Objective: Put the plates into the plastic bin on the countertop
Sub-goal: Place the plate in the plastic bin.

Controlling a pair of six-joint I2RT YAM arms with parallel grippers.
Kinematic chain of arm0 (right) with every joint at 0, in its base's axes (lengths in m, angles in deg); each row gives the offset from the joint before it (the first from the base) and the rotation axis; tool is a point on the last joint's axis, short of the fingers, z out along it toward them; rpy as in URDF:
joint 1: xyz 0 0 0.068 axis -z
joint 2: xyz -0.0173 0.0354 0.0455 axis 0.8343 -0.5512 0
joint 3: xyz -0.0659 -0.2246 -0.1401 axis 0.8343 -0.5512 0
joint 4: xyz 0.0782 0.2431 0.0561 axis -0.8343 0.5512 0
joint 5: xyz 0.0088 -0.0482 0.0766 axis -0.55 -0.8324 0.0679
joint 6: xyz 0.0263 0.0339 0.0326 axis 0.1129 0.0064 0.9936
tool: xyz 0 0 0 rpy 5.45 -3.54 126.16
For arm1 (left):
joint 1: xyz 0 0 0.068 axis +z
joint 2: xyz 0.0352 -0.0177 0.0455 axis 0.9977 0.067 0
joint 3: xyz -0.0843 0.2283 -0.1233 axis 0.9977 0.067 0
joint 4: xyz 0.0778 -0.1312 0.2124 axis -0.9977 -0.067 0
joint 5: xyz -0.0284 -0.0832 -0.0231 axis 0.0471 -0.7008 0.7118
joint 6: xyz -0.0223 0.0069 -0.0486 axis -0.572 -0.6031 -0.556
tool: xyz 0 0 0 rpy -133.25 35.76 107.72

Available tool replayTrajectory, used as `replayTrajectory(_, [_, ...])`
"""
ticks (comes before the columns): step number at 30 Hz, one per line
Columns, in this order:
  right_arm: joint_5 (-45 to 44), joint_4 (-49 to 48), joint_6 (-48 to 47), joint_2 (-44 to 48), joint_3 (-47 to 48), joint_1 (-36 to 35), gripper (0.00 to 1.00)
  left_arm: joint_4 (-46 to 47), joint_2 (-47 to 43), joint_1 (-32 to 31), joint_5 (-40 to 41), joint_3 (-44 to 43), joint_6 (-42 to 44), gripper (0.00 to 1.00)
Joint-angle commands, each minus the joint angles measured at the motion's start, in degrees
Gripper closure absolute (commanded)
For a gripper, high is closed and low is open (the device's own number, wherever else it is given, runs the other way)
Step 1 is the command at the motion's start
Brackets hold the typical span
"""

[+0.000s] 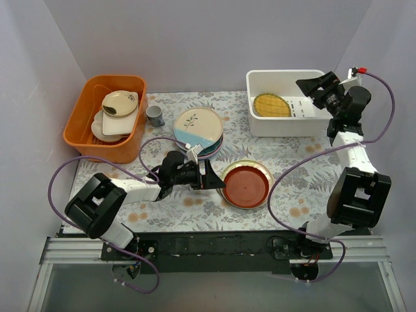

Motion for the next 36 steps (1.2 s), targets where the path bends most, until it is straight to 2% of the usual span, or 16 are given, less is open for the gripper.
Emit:
replayTrajectory(1, [3.99, -1.29, -0.31, 5.98, -3.06, 0.01, 0.06, -0.54, -3.02, -1.29, 0.92, -1.49, 0.6, 0.02])
replayTrajectory(10, [5.92, 3.88, -5.32, 19.16, -15.27, -1.21, 0.07, -3.53, -6.27, -3.05, 3.64, -1.67, 1.48, 0.02])
replayTrajectory(20, [7.5, 8.9, -9.1, 29.02, -28.8, -3.24, 0.08, -4.93, -7.95, -3.66, 5.58, -0.7, 1.3, 0.02])
replayTrajectory(28, [6.89, 16.97, -12.79, 36.31, -33.12, -5.08, 0.08, -6.52, -8.12, -4.54, 6.55, -1.93, 1.39, 0.02])
replayTrajectory(36, [6.37, 21.2, -15.69, 37.64, -35.06, -6.66, 0.1, -5.72, -6.02, -5.33, 6.99, -1.93, 0.95, 0.02])
